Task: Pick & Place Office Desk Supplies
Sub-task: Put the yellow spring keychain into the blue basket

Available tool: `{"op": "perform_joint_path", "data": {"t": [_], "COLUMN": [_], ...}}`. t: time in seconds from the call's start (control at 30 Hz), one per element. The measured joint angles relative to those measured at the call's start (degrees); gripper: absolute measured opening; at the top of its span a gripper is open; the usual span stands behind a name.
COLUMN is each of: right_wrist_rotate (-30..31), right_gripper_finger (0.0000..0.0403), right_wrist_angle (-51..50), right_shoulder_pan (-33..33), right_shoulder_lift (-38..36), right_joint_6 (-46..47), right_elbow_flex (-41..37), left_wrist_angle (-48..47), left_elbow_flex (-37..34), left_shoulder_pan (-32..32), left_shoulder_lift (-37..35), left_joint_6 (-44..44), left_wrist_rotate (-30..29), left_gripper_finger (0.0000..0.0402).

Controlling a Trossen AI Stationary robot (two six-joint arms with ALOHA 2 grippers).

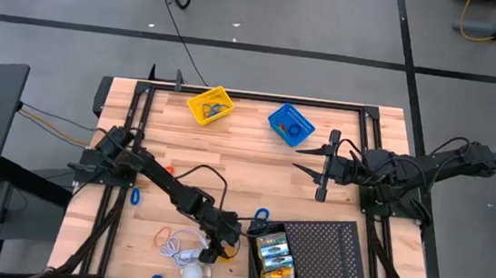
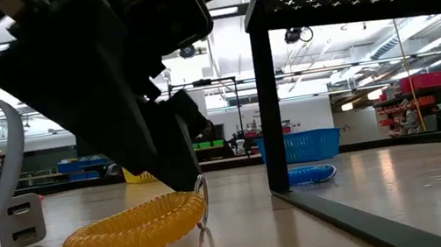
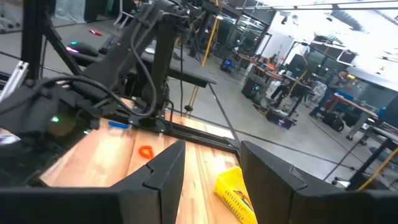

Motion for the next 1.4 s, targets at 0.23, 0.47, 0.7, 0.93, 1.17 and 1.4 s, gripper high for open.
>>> {"op": "perform_joint_path", "data": {"t": [0.23,0.47,0.7,0.93,1.17,1.4], "right_wrist_rotate": [0.74,3.34,4.48,4.46,8.04,4.86], "right_gripper_finger": [0.0165,0.0165,0.0165,0.0165,0.0165,0.0165], "right_wrist_angle": [0.12,0.15,0.19,0.19,-3.57,-9.89], "right_shoulder_pan": [1.88,3.86,4.10,4.08,3.17,-1.62], "right_shoulder_lift": [0.00,0.00,0.00,0.00,0.00,0.02], "right_joint_6": [0.01,-0.59,-1.78,-1.97,-2.48,1.62], "right_elbow_flex": [0.00,0.00,0.00,0.00,0.07,0.07], "left_wrist_angle": [-1.00,-1.29,-1.98,-2.77,-12.74,-15.99], "left_elbow_flex": [0.45,0.64,0.57,0.52,0.19,0.26], "left_shoulder_pan": [0.02,-0.68,-0.66,-0.34,0.61,2.87], "left_shoulder_lift": [1.92,3.08,3.22,2.76,-2.50,-7.71], "left_joint_6": [-1.09,-3.38,-2.05,1.68,4.05,8.15], "left_wrist_rotate": [-3.09,-6.31,-8.69,-9.23,-18.30,-27.56], "left_gripper_finger": [0.0213,0.0200,0.0076,0.0020,0.0019,0.0018]}}
